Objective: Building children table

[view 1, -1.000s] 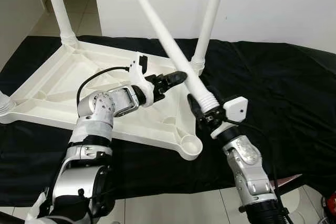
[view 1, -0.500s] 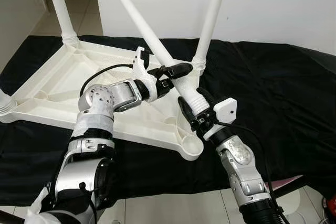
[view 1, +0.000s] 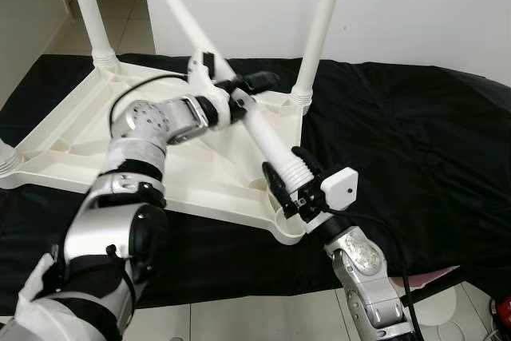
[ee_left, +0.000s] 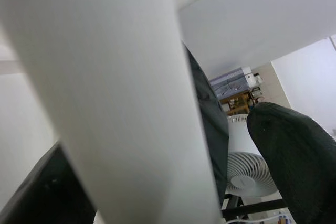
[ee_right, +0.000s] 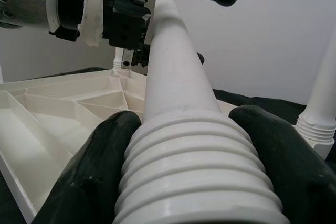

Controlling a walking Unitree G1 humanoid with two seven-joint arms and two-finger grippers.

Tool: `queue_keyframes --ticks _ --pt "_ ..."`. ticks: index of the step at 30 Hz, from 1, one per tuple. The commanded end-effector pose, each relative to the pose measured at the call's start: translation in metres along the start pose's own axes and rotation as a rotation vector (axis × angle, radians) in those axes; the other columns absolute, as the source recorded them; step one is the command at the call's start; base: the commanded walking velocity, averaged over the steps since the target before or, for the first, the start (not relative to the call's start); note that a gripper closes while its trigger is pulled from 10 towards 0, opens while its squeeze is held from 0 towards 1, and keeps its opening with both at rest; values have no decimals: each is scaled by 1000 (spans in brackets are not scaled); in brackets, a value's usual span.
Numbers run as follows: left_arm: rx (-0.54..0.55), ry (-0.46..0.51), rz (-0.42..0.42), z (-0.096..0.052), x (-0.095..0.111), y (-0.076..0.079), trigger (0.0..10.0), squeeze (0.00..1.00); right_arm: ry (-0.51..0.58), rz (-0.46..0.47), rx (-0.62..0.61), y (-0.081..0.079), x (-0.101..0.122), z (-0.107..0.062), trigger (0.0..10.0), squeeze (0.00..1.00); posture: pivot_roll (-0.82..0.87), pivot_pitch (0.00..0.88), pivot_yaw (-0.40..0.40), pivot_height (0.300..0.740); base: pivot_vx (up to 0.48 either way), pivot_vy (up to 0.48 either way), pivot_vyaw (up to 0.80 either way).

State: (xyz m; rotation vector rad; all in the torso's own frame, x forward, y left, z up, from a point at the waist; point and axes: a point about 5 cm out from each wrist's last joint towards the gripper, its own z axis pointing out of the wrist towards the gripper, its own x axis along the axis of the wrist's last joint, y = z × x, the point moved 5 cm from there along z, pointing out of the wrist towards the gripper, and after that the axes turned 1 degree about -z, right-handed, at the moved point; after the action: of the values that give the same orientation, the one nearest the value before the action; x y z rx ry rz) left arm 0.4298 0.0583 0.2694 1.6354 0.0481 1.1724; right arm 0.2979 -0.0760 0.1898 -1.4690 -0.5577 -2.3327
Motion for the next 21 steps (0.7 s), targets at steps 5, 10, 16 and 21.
queue_keyframes --ticks 5,10,16,21 --pt "-32 12 11 1 4 2 0 0 -14 -27 -25 6 1 -6 10000 0 -32 48 -10 740 0 0 0" --pt "-40 13 7 1 5 3 0 0 -16 -27 -30 6 1 -6 10000 0 -28 47 -14 740 0 0 0" --pt "-42 28 10 -1 10 1 0 0 -27 -13 -27 5 0 -4 10000 0 -14 47 -27 740 0 0 0" --pt "-49 23 19 0 11 3 7843 0 -35 41 -24 6 -2 -3 10000 1000 -11 45 -31 740 0 0 0"
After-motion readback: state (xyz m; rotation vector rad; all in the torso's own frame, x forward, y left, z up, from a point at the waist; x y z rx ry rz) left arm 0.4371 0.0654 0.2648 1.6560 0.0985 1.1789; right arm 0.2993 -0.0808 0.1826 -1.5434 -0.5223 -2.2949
